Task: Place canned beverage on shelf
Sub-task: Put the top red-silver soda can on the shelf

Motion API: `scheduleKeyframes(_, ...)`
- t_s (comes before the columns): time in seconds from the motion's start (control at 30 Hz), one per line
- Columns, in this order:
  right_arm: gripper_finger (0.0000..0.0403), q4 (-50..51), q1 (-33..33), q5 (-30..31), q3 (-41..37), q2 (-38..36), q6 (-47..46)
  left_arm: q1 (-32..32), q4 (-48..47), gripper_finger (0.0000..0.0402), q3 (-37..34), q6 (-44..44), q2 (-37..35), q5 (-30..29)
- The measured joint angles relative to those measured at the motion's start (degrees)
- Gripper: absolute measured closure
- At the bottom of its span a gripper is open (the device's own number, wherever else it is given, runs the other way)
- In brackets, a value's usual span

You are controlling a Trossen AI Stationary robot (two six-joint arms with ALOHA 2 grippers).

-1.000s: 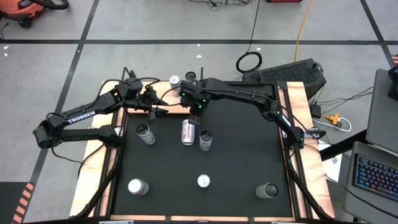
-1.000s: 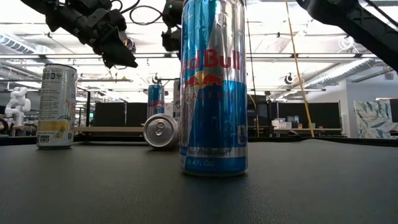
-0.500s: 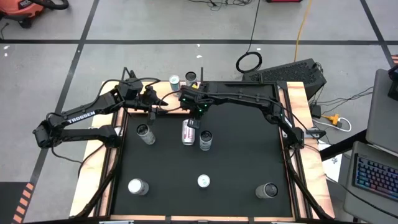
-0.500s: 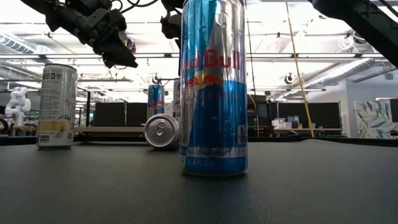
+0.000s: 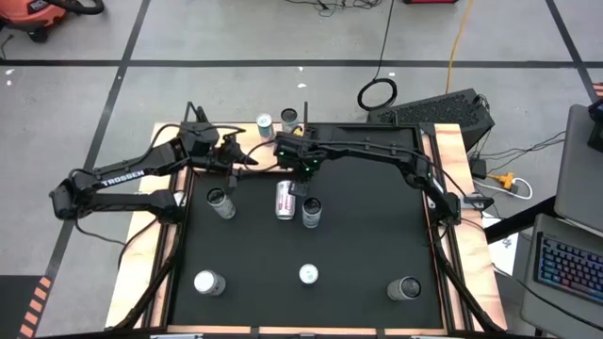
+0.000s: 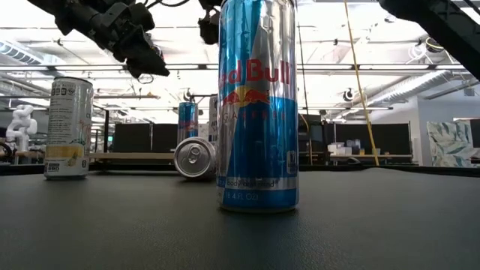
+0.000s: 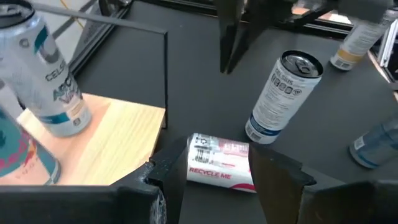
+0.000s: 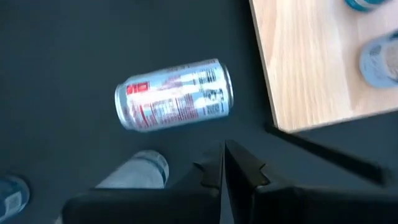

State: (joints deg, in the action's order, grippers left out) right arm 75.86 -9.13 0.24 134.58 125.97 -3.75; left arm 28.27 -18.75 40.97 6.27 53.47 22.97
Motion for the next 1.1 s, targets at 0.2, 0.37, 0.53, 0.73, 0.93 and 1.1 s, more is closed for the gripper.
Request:
scheduleKeyframes(0.2, 0.0403, 3.65, 0.00, 3.30, 0.02, -4.86, -0.35, -4.16, 1.94, 0.0229, 0.00, -4.47, 0.00, -2.25)
scheduleKeyframes(0.37, 0.0403, 4.64, 0.20, 6.02, 0.04, -10.28, -2.20, -6.91, 3.36, 0.0229, 0.00, -4.57, -0.02, -2.06)
scheduleKeyframes(0.53, 0.0403, 5.85, 0.26, 5.91, 0.04, -15.57, -5.24, -9.28, 3.78, 0.0229, 0.00, -5.97, 0.00, -1.50)
scheduleKeyframes(0.73, 0.0403, 5.98, 0.24, 5.98, 0.04, -20.65, -5.66, -10.69, 3.21, 0.0229, 0.00, -3.92, -0.02, -2.86)
scheduleKeyframes(0.93, 0.0403, 6.31, 0.24, 5.98, 0.04, -24.00, -5.66, -11.58, 3.50, 0.0229, 0.00, -3.94, 0.00, -3.64)
scheduleKeyframes(1.1, 0.0403, 7.36, 0.24, 6.00, 0.04, -25.13, -5.66, -12.38, 5.07, 0.0229, 0.00, -3.93, 0.00, -4.21)
